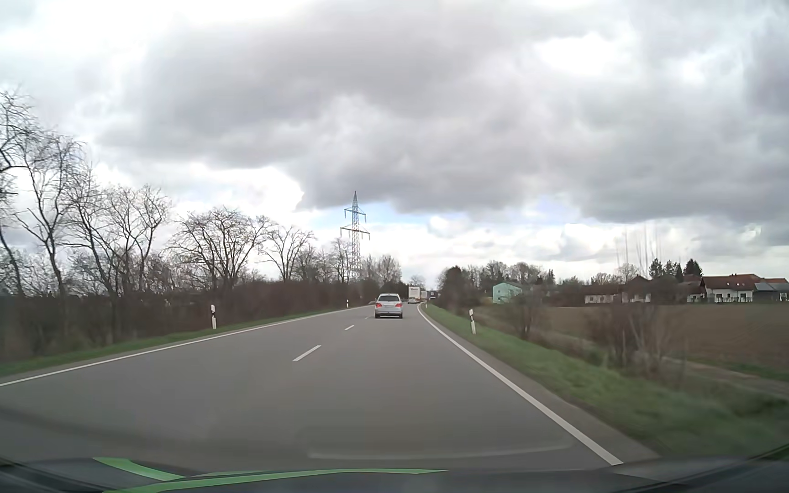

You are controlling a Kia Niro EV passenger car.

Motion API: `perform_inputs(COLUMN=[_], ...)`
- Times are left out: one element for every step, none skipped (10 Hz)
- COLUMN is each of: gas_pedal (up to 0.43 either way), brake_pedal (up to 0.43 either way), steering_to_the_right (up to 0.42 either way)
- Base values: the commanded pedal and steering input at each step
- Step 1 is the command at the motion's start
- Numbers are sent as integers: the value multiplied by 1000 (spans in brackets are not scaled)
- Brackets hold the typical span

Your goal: Follow the waypoints while adhering to traffic rules and regulations

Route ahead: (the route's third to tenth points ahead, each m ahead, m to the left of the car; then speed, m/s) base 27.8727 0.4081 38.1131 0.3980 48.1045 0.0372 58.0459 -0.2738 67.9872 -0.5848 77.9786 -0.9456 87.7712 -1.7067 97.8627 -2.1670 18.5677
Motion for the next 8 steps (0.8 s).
perform_inputs(gas_pedal=[260, 260, 260, 260, 260, 260, 260, 260], brake_pedal=[0, 0, 0, 0, 0, 0, 0, 0], steering_to_the_right=[1, 2, 3, 3, 4, 4, 4, 4])
